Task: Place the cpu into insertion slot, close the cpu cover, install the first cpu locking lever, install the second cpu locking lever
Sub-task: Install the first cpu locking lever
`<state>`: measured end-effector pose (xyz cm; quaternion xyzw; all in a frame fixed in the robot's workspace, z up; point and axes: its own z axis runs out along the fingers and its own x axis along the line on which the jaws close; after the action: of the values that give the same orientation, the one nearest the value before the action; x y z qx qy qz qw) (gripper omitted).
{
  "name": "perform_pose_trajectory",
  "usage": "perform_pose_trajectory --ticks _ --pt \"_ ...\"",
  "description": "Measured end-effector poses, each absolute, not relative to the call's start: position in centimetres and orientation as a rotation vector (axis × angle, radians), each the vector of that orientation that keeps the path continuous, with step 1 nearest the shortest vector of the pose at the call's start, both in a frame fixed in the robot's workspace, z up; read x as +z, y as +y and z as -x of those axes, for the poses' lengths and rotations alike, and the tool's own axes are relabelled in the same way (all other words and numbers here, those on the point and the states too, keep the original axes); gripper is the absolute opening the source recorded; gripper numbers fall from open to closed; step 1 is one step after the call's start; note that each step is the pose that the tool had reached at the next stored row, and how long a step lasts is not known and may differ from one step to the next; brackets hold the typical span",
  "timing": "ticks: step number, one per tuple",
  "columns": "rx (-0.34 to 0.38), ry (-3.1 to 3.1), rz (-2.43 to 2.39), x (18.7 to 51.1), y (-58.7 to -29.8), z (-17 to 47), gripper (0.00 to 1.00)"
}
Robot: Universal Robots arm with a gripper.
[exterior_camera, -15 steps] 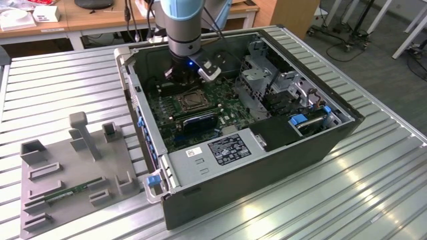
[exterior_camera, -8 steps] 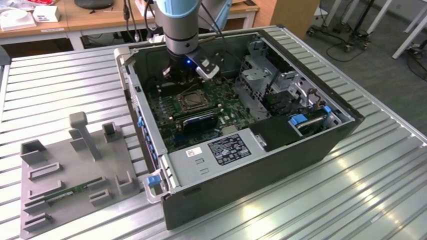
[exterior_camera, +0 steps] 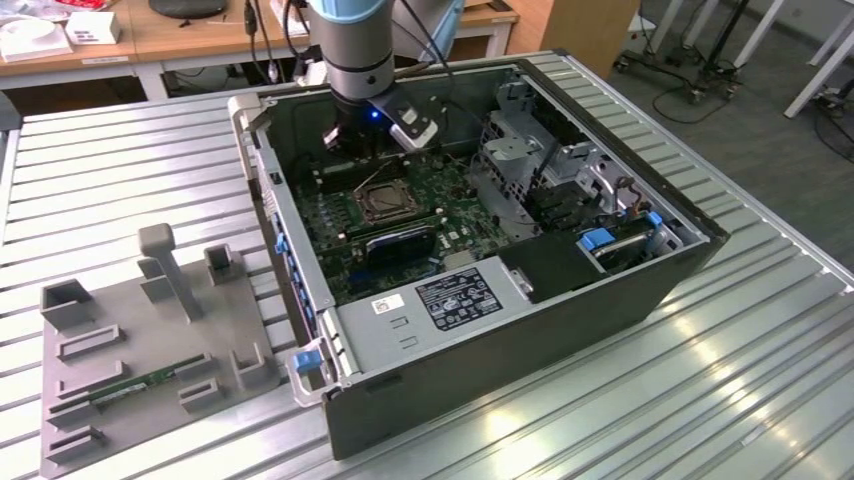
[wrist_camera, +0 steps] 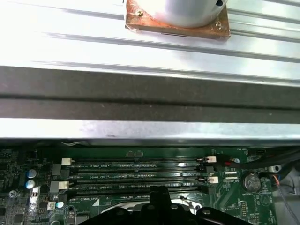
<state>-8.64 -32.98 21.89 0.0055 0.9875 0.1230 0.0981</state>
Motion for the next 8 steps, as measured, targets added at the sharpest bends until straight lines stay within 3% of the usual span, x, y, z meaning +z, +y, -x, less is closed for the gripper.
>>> perform_pose_trajectory --ticks 8 --pt "0.363 2.902 -0.013 21.9 -33.0 9.8 0.11"
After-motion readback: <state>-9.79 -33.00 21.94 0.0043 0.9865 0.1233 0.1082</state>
